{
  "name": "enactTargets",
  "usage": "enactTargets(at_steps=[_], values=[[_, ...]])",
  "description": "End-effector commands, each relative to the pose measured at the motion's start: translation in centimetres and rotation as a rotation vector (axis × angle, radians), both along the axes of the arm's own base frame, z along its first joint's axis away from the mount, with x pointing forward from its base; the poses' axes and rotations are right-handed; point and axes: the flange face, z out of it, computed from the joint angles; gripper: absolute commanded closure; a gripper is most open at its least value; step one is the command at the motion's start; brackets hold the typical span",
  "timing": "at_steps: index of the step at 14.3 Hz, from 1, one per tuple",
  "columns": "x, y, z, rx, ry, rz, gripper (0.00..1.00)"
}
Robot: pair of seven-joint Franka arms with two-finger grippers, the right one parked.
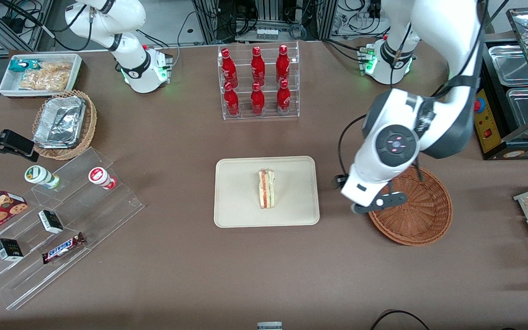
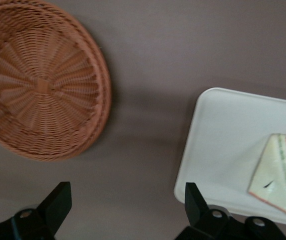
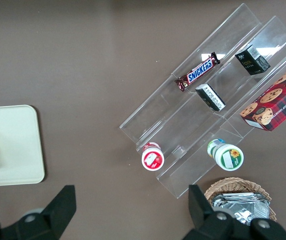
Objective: Place sandwich from basket to tray
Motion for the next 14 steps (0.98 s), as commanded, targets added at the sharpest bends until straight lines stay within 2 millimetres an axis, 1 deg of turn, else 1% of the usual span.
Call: enactTargets(at_steps=[1, 2, 3, 4, 5, 6, 8, 9, 10, 12, 14], values=[[-2.6, 4.2, 2.7, -0.021, 0.022, -0.054, 0.00], [-3.0, 5.9, 3.5, -0.025, 0.018, -0.045, 0.00], [-3.6, 8.2, 4.8, -0.032, 0.007, -0.039, 0.00], [-4.2, 9.3, 6.0, -0.040, 0.003, -0.060, 0.00], [-4.9, 11.2, 7.5, -0.045, 0.026, -0.072, 0.00], [-5.5, 12.6, 8.7, -0.047, 0.053, -0.097, 0.00], [-6.8, 16.1, 11.5, -0.058, 0.058, -0.147, 0.00], [-7.2, 17.6, 12.6, -0.066, 0.054, -0.174, 0.00], [-7.5, 18.7, 13.5, -0.074, 0.048, -0.204, 0.00], [-8.2, 20.2, 15.2, -0.075, 0.024, -0.226, 0.00], [-8.3, 20.6, 16.0, -0.075, 0.001, -0.218, 0.00]])
